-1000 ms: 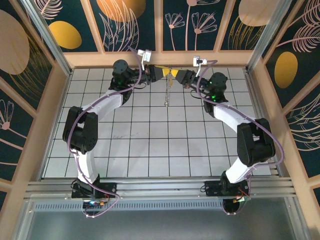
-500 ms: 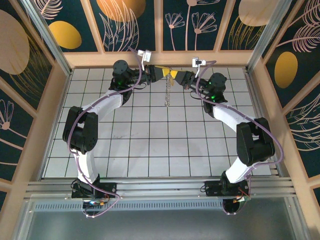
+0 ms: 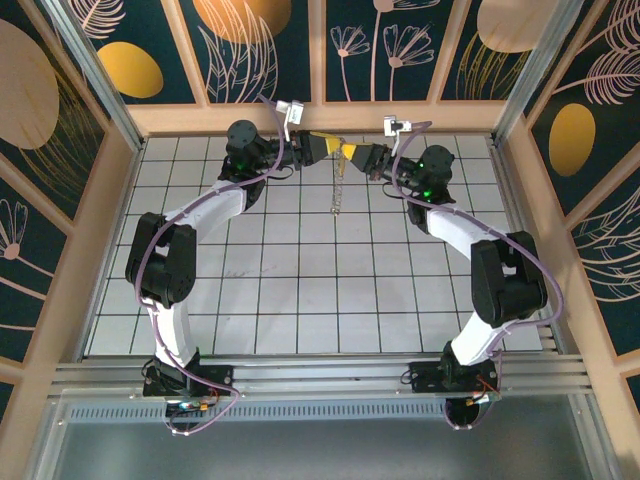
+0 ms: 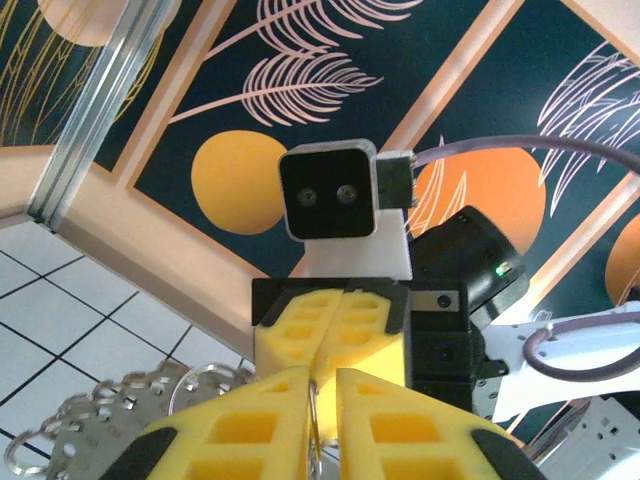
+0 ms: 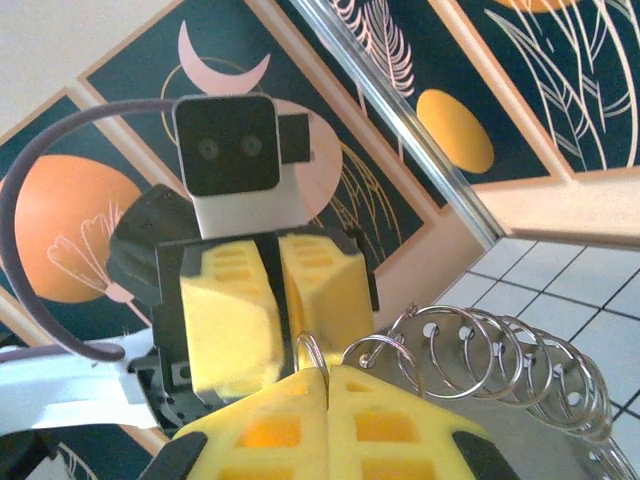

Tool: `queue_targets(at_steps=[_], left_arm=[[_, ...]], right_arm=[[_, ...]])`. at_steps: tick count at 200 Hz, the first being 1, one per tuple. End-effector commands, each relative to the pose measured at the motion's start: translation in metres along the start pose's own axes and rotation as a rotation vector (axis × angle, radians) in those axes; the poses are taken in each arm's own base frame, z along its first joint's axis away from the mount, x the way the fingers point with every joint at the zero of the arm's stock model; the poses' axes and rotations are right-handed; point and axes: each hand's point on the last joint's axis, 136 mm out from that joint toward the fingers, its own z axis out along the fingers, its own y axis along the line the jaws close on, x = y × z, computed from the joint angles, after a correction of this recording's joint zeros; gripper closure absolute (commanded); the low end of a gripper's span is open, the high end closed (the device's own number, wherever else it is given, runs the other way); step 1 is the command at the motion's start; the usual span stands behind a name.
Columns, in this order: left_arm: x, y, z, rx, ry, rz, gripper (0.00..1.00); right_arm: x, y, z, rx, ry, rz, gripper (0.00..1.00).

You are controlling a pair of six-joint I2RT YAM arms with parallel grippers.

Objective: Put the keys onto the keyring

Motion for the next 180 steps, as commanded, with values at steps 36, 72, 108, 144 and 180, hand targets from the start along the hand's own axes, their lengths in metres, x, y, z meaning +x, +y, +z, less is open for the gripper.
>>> queue_targets(at_steps=[36, 72, 108, 144, 180], left_arm=[[-0.018, -0.007, 0.003, 0.009, 0.009, 0.092, 0.79], [-0.015, 0.007, -0.003, -0.018, 0.065, 0.088, 0.74], [0.001, 0.019, -0.002, -0.01, 0.153, 0.067, 0.72], [0.013, 0.027, -0.003, -0.01, 0.219, 0.058, 0.72], [0.018, 0.035, -0.004, -0.017, 0.245, 0.05, 0.72]], right_arm=[[-0.003, -0.006, -0.007, -0.071, 0.096, -0.057, 1.0], [0.0, -0.013, -0.005, -0.086, 0.178, -0.069, 1.0], [0.003, -0.024, -0.003, -0.088, 0.235, -0.071, 1.0], [0.005, -0.035, -0.006, -0.093, 0.269, -0.05, 1.0], [0.006, -0.039, -0.008, -0.09, 0.284, -0.042, 1.0]])
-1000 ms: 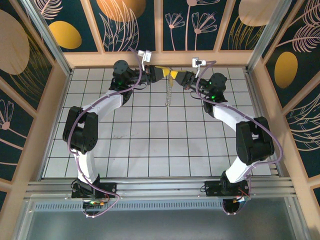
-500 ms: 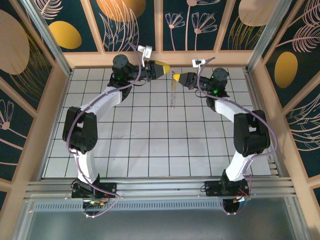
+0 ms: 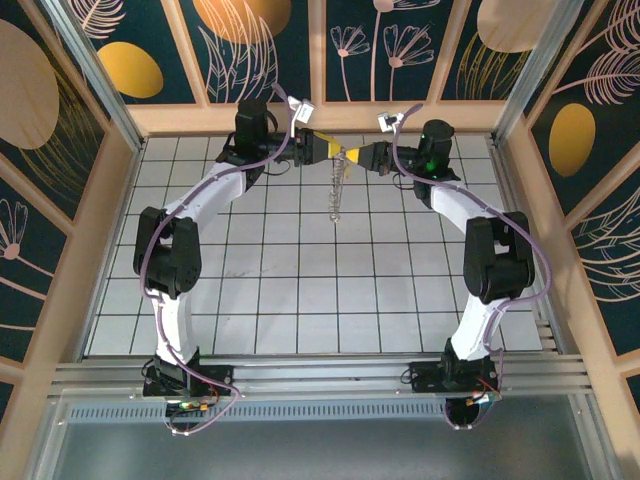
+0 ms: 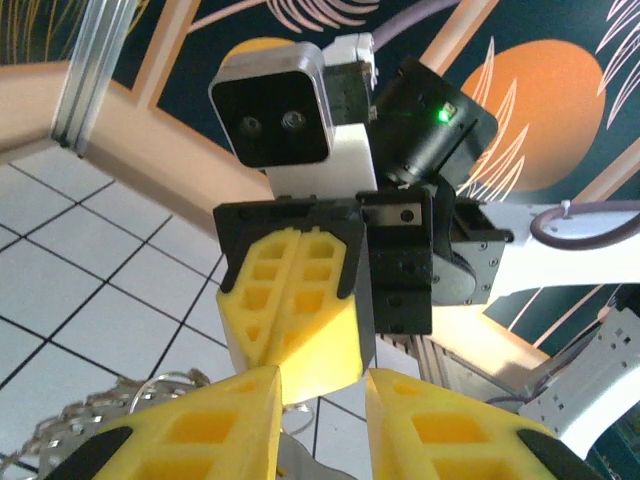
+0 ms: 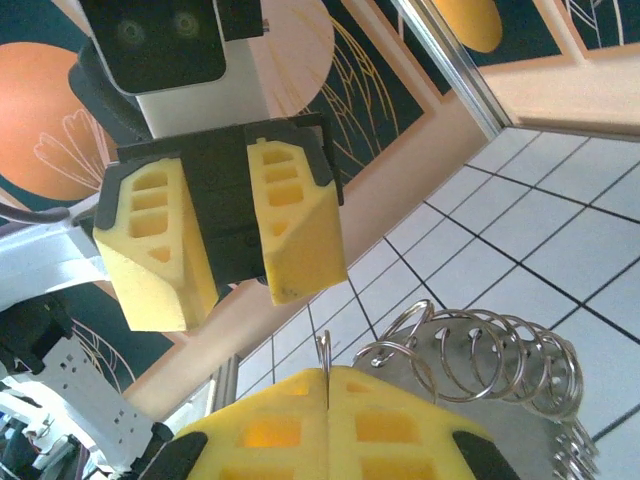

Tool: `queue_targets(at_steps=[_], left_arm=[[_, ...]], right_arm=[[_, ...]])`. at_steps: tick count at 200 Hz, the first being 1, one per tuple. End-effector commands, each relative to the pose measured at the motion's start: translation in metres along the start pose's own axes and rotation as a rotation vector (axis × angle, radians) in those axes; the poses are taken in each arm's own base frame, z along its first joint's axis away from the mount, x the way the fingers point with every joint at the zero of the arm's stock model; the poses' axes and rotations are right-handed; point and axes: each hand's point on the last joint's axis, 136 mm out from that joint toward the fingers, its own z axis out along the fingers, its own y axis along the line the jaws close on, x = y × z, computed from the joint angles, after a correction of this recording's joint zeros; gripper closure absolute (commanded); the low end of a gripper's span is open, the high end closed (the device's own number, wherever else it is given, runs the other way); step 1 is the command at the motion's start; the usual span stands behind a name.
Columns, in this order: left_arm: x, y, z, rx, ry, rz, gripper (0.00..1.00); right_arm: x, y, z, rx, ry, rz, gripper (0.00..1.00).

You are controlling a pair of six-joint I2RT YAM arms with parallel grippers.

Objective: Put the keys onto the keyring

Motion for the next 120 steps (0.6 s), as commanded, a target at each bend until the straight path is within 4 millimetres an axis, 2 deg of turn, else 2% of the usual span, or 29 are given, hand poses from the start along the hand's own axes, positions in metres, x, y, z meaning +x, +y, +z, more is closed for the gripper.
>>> queue_targets(at_steps=[1, 120], left_arm=[[0.002, 0.0, -0.002, 0.021, 0.034, 0.026, 0.72], [0.012, 0.015, 0.002, 0.015, 0.046, -0.012, 0.71]], right_arm=[[-0.01, 0.01, -0.002, -0.036, 0.02, -0.072, 1.0], [-0.013, 0.013, -0.002, -0.036, 0.015, -0.081, 1.0]])
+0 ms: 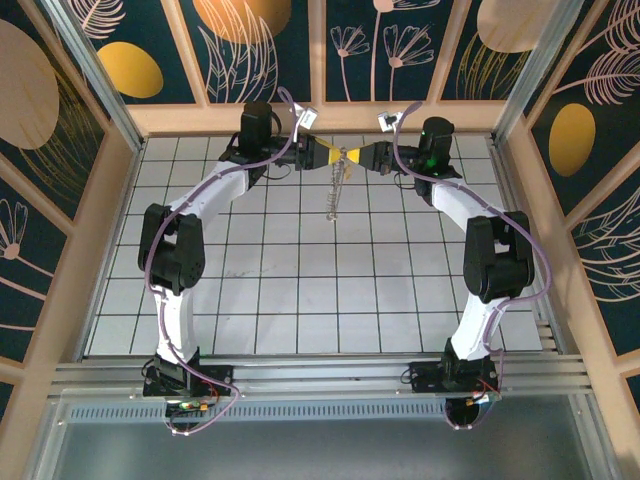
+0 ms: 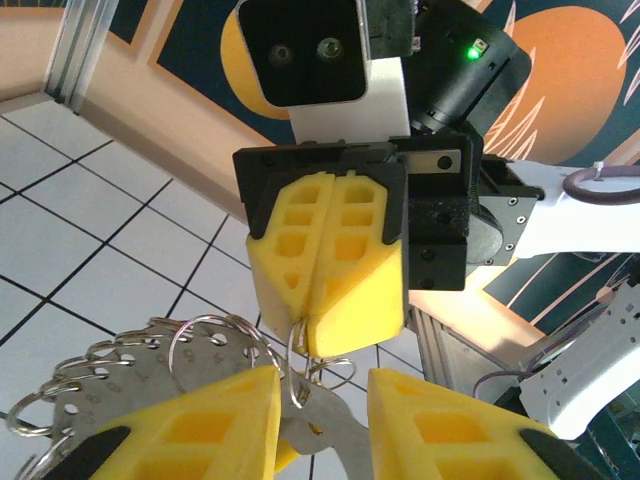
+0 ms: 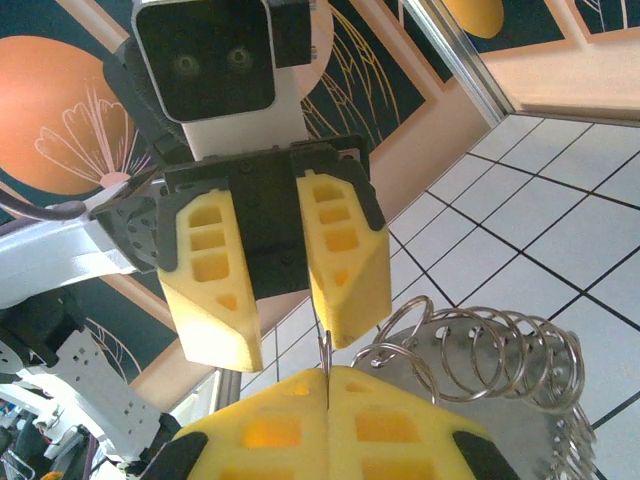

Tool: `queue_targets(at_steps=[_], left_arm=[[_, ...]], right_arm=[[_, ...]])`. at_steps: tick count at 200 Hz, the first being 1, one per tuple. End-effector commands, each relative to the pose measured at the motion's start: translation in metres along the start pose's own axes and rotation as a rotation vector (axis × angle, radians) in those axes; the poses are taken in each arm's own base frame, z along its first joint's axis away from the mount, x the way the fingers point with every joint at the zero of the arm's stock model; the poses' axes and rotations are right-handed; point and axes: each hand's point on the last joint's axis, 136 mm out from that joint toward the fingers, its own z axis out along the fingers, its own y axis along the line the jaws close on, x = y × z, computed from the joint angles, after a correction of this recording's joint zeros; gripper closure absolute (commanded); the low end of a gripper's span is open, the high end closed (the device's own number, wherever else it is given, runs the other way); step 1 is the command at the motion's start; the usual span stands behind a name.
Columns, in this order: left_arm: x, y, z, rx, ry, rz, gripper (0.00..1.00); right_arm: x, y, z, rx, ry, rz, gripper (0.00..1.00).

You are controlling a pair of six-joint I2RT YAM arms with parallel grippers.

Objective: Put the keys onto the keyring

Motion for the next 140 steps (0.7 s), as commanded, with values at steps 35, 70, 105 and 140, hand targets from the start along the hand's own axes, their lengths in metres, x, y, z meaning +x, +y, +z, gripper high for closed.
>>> queue_targets(at_steps=[35, 70, 105, 140], left_arm=[[-0.0066, -0.0011, -0.0007, 0.022, -0.008, 0.026, 0.71], [-0.0082, -0.0036, 0.0006, 0.032, -0.012, 0.03, 0.71], [-0.0071, -0.0061, 0.0035, 0.044, -0.008, 0.031, 0.7], [-0.0057, -0.0068, 0.0048, 0.048, -0.006, 0.03, 0.71]], right_arm=[[-0.0136, 0.0129, -0.0007, -0.031, -0.01, -0.087, 1.0], [-0.0132, 0.0124, 0.0021, -0.035, -0.011, -0.084, 1.0], [-0.0132, 0.0121, 0.0043, -0.038, -0.011, -0.082, 1.0], [-0.0125, 0.0123, 0.0065, -0.041, -0.008, -0.08, 1.0]])
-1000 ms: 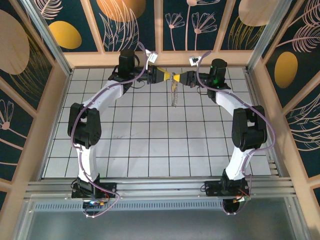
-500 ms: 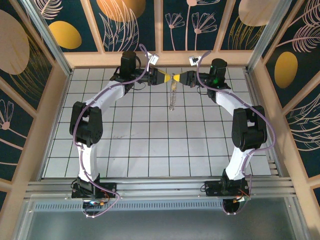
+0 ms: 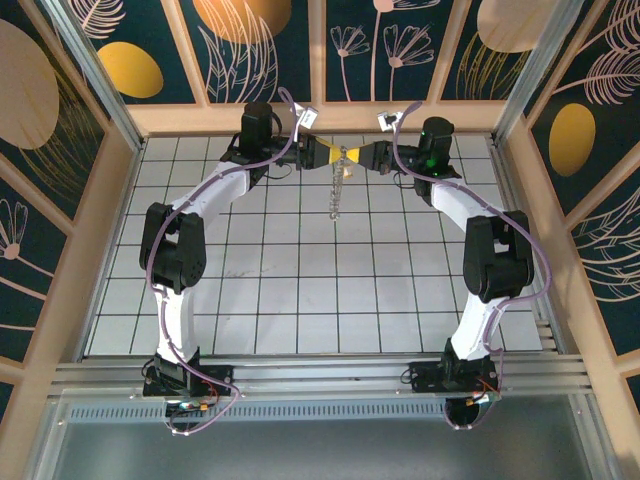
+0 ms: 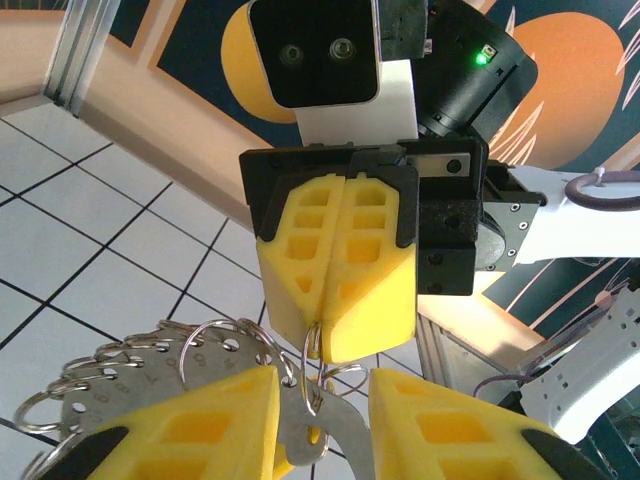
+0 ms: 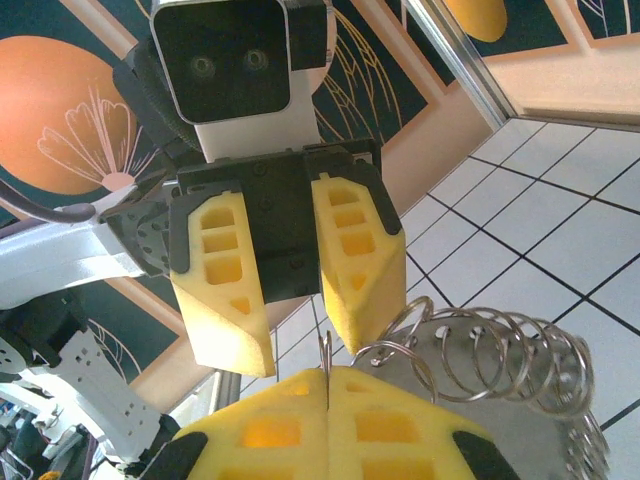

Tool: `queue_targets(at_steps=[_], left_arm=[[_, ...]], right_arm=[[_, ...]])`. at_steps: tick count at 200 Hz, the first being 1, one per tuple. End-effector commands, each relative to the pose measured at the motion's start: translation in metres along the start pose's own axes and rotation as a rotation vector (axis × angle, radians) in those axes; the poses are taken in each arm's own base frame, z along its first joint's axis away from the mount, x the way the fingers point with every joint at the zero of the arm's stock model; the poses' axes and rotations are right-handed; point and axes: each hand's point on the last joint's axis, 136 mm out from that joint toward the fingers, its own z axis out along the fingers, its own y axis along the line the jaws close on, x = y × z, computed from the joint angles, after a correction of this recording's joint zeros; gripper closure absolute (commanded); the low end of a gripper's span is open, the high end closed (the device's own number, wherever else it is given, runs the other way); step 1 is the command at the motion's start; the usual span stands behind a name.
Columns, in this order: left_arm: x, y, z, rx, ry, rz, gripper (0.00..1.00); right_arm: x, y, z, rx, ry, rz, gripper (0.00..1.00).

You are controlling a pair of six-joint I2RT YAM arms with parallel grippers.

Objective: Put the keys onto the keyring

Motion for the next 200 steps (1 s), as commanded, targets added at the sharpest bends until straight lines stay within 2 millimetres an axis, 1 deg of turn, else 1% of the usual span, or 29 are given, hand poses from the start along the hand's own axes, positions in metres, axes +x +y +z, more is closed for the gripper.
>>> queue_targets(at_steps=[1, 68, 126, 166, 200], left_arm=[[-0.004, -0.009, 0.004, 0.042, 0.004, 0.032, 0.71], [-0.003, -0.014, 0.008, 0.06, 0.011, 0.039, 0.71], [0.005, -0.013, 0.008, 0.061, 0.019, 0.028, 0.7], [0.006, -0.016, 0.008, 0.076, 0.026, 0.031, 0.74], [0.006, -0.017, 0.008, 0.077, 0.026, 0.034, 0.74]], right_arm=[[-0.011, 0.01, 0.005, -0.034, -0.005, -0.071, 1.0], [-0.01, 0.009, 0.008, -0.037, -0.003, -0.069, 1.0], [-0.011, 0.008, 0.008, -0.03, -0.007, -0.069, 1.0], [-0.012, 0.006, 0.008, -0.026, -0.01, -0.063, 1.0], [-0.012, 0.006, 0.009, -0.027, -0.01, -0.061, 1.0]])
